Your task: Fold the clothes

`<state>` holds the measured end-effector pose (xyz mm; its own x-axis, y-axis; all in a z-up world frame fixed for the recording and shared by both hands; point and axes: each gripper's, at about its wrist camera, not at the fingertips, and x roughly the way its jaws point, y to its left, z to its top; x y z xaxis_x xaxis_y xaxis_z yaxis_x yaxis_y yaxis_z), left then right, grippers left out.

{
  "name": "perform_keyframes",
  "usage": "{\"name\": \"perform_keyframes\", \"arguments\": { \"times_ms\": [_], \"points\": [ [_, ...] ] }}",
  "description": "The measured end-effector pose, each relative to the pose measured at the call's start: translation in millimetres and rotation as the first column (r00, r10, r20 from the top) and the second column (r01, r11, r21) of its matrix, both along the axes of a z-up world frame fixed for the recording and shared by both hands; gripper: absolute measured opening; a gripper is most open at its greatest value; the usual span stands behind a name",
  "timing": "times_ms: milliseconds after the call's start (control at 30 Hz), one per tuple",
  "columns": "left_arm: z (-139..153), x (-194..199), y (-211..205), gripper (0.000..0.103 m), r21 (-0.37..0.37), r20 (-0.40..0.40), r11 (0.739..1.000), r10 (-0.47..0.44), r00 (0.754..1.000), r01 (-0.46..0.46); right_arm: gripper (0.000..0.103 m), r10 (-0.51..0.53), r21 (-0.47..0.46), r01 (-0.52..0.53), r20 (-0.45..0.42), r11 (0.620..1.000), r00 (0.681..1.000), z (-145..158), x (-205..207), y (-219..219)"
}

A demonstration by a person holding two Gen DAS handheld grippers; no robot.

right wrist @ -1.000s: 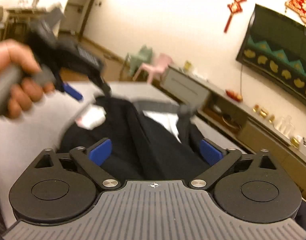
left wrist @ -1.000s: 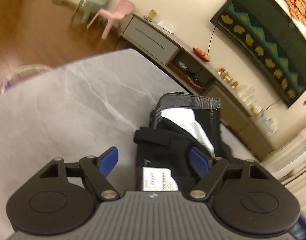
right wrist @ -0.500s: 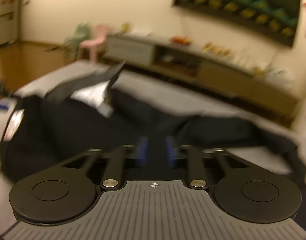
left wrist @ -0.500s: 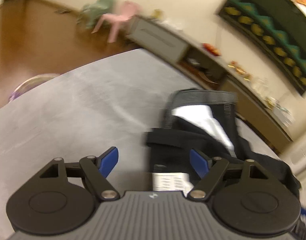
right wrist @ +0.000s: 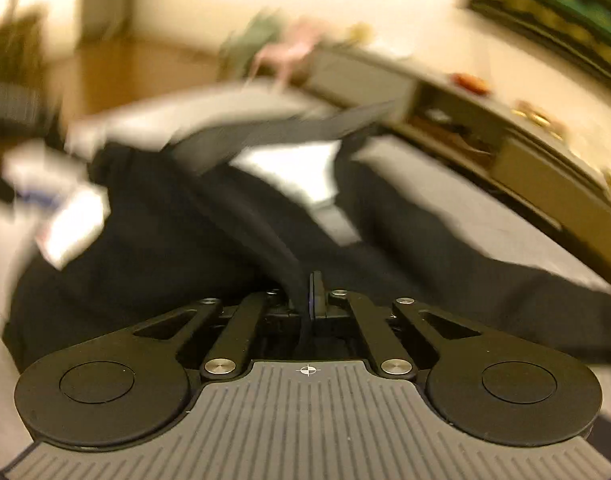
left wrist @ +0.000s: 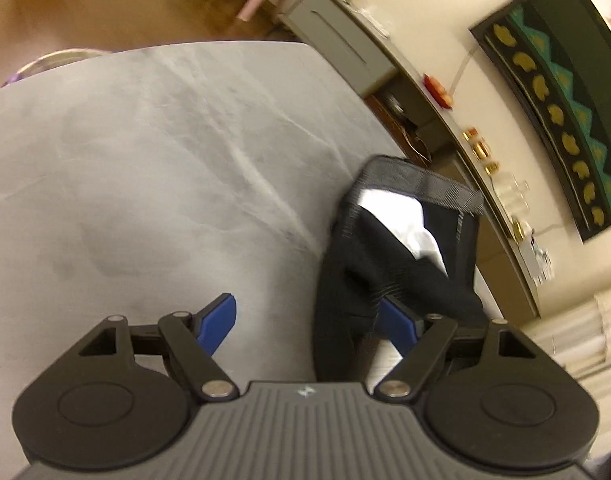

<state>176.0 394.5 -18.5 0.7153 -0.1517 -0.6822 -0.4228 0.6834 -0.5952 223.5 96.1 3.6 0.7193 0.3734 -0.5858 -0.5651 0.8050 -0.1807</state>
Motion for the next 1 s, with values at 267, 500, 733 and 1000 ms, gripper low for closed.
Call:
{"name": "perform_keyframes", "arguments": {
  "times_ms": [267, 500, 733, 1000],
  "points": [
    [-10, 30, -67, 0.080, 0.172, -0.050, 0.969, -0.173, 0.984, 0.179, 0.000, -0.173, 0.028, 0.177, -0.100, 0.984, 0.980, -36, -18, -118],
    [35, 19, -38, 0.003, 0.248, 0.207, 0.968, -0.096, 0.974, 0.043, 0.000, -0.124, 0.109, 0.119, 0.039, 0.987, 0.991, -12, -39, -129],
    [7, 11, 54, 0.025, 0.084, 0.054, 0.972, 0.215, 0.975, -0.219, 0.027, 0.367, 0.113, -0.370, 0.043, 0.922, 0.929, -6, -92, -95],
    [25, -1, 28, 0.041, 0.150, 0.061, 0.982, 0.103, 0.993, -0.111, 0.077, 0.483, 0.308, -0.460, -0.001, 0.833, 0.875, 27, -56, -66]
  ]
}}
